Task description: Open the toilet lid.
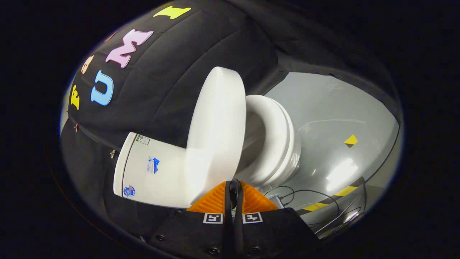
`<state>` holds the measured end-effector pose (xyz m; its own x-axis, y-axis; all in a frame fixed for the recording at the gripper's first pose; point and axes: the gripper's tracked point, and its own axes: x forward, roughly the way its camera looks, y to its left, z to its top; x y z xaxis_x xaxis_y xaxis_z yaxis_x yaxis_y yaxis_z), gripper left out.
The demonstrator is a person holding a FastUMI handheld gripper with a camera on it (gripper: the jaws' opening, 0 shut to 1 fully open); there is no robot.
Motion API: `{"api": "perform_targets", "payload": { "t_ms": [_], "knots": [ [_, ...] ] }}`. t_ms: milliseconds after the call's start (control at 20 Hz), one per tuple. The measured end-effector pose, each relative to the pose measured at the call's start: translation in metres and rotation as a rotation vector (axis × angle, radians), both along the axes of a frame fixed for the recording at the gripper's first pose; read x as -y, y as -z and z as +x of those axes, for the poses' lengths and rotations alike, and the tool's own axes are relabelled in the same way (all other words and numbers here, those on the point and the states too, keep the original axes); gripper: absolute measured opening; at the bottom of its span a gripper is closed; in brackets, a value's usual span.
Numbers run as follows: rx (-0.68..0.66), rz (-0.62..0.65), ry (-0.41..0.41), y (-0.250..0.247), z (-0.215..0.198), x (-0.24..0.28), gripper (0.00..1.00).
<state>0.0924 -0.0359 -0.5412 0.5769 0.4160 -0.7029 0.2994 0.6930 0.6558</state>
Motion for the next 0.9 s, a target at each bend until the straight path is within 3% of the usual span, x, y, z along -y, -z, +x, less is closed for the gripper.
{"api": "perform_targets", "payload": {
  "t_ms": [900],
  "knots": [
    [0.100,-0.342,-0.039,-0.094,0.010,-0.052,0.05]
  ]
}}
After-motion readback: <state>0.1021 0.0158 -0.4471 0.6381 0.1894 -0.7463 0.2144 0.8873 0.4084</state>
